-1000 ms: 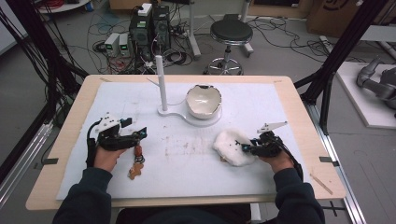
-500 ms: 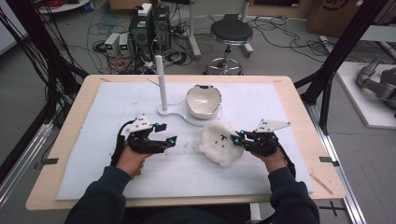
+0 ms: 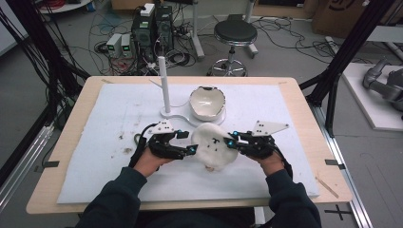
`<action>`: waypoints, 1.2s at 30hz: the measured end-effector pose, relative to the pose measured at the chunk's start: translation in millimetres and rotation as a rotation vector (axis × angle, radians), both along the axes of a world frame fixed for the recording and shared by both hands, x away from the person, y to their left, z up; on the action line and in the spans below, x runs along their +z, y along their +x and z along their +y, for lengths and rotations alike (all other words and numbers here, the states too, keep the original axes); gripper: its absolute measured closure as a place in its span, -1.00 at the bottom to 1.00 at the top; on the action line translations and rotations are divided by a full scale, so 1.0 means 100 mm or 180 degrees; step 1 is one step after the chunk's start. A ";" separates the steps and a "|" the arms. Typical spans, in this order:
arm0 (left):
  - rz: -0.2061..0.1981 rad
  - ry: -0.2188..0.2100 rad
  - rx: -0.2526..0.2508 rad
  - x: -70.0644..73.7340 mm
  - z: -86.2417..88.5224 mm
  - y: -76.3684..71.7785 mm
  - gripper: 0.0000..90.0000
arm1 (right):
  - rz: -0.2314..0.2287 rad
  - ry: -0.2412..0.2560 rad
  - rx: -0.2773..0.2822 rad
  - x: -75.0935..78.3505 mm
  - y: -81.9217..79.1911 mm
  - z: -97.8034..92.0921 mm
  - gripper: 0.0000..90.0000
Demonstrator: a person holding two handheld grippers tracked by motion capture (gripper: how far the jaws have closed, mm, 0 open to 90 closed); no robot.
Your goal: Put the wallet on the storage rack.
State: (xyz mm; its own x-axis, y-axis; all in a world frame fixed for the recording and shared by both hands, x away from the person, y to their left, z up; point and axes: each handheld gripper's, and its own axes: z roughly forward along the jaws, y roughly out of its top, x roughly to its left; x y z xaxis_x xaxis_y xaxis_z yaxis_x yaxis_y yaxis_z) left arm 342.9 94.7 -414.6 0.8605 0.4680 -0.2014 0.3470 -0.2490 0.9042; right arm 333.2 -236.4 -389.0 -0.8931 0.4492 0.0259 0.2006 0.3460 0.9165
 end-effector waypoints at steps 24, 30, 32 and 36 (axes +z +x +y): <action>-0.0272 -0.0374 0.0274 0.13 0.17 -0.07 0.70 | 0.0793 0.0282 -0.0219 -0.22 0.17 0.05 -0.10; -0.0152 -0.0143 0.0224 0.05 0.12 -0.05 0.62 | 0.0655 0.0230 -0.0065 -0.19 0.14 0.06 0.68; -0.0135 0.0047 0.0192 0.01 0.07 -0.05 0.50 | 0.0551 0.0233 -0.0105 -0.16 0.12 0.03 0.72; -0.0168 0.0238 0.0316 0.00 0.06 -0.04 0.11 | 0.0420 0.0126 -0.0082 -0.11 0.11 0.00 0.73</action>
